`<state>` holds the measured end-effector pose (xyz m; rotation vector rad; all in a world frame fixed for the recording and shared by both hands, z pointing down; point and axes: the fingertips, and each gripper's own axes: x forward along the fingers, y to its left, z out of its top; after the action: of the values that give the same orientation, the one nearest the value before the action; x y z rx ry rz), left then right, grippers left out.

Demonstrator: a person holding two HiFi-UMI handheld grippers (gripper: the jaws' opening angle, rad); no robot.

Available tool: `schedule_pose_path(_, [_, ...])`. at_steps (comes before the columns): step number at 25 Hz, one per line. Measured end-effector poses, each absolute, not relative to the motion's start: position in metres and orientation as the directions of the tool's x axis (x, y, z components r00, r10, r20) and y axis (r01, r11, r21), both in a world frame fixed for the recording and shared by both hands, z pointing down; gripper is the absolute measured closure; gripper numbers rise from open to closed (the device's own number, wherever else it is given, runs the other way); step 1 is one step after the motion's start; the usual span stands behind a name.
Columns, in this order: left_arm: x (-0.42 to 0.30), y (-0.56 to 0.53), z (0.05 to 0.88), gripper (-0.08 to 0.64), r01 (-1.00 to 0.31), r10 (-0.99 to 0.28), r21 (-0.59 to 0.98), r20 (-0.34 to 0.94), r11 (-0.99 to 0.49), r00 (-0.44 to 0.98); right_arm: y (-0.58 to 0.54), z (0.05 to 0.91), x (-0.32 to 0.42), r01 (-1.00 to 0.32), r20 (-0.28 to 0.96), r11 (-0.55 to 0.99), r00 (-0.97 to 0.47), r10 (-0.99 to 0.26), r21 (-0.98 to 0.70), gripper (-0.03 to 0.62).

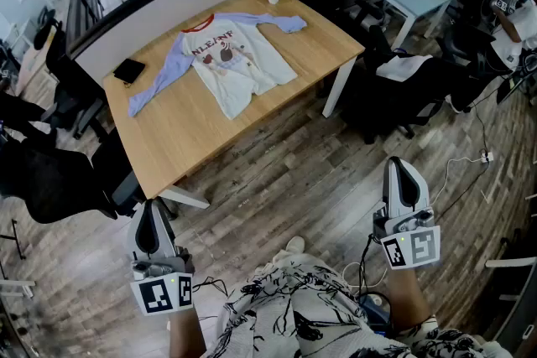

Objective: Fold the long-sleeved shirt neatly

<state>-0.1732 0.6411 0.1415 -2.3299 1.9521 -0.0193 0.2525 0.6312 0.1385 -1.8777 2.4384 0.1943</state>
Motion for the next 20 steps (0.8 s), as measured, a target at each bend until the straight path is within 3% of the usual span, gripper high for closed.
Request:
schedule_pose_path(14, [-0.169, 0.639, 0.144, 0.561, -0.982, -0.983, -0.081, -0.051, -0.173, 0.178, 0.627, 0.139, 0.249, -0.961, -0.111, 0.267, -0.274, -0.955, 0.078, 0.588])
schedule_pose_path(20, [-0.173, 0.638, 0.152, 0.56, -0.986, -0.986, -0.034, -0.024, -0.165, 0.165, 0.627, 0.145, 0.246, -0.956, -0.126, 0.293, -0.292, -0.948, 0.007, 0.588])
